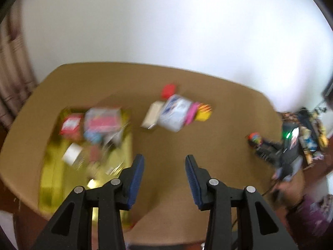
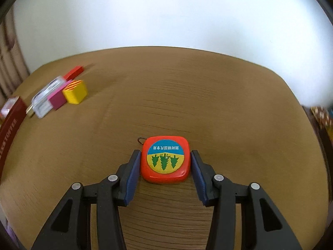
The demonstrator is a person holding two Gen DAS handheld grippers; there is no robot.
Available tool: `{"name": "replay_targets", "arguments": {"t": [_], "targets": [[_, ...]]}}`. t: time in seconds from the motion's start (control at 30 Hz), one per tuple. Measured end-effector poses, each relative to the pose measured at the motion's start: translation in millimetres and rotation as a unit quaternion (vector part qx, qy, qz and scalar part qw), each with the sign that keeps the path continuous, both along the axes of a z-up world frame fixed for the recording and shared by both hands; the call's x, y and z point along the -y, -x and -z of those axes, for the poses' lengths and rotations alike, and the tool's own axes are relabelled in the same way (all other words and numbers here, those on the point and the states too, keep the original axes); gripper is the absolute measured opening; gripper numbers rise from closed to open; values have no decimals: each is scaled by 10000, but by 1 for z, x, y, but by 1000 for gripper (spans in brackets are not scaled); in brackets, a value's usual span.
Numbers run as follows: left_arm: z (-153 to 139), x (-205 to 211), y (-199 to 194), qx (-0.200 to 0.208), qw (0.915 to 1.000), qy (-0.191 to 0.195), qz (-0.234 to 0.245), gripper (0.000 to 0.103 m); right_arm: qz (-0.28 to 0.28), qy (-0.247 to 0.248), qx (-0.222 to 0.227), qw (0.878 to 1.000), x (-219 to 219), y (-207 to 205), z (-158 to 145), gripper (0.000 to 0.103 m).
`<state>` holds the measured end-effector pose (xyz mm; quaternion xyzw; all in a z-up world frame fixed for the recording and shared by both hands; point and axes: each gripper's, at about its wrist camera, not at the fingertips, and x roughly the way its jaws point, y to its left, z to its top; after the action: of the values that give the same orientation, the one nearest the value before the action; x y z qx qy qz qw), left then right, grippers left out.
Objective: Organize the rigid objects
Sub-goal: 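Grasp the red eraser block with left tool while right holds tape measure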
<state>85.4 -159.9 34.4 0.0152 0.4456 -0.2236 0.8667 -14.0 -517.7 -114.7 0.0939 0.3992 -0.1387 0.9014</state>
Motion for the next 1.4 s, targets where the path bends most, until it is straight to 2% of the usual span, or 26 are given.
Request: {"name": "replay_targets", "arguments": {"t": [0.1,0.17,0.3,0.43,0.5,0.63,0.9,1.13,1.23,1.3,1.4], "targets": [[-12,32,-38,69,9996,-219,164,45,40,-184,98,9998,6,3,0,44],[-13,52,-72,43,9988,-470,101,45,36,-225,121,9997,4,3,-1,44],[-6,96,-142,-233,9966,-728,296,46,-27,-497,249,9985,12,6,-2,44],[17,138,-189,-399,9896,-1251,591,46,-73,-636,338,9974,13,9,-3,44],[35,156,-205,-479,9832,-1619,688,46,-102,-680,355,9970,14,11,-4,44],[63,175,-228,-695,9752,-1932,831,46,-199,-771,402,9960,19,21,-7,44],[104,176,-268,-1174,9722,-1936,600,46,-290,-856,428,9950,18,18,-6,45],[128,181,-280,-1464,9670,-1987,632,46,-307,-868,430,9948,18,19,-5,45],[127,177,-278,-1396,9732,-1737,565,46,-301,-866,422,9949,21,21,-5,45],[127,170,-281,-1439,9785,-1434,367,30,-298,-854,401,9951,20,20,-5,45],[125,165,-281,-1416,9811,-1311,163,30,-283,-754,312,9963,18,15,-4,45]]}}
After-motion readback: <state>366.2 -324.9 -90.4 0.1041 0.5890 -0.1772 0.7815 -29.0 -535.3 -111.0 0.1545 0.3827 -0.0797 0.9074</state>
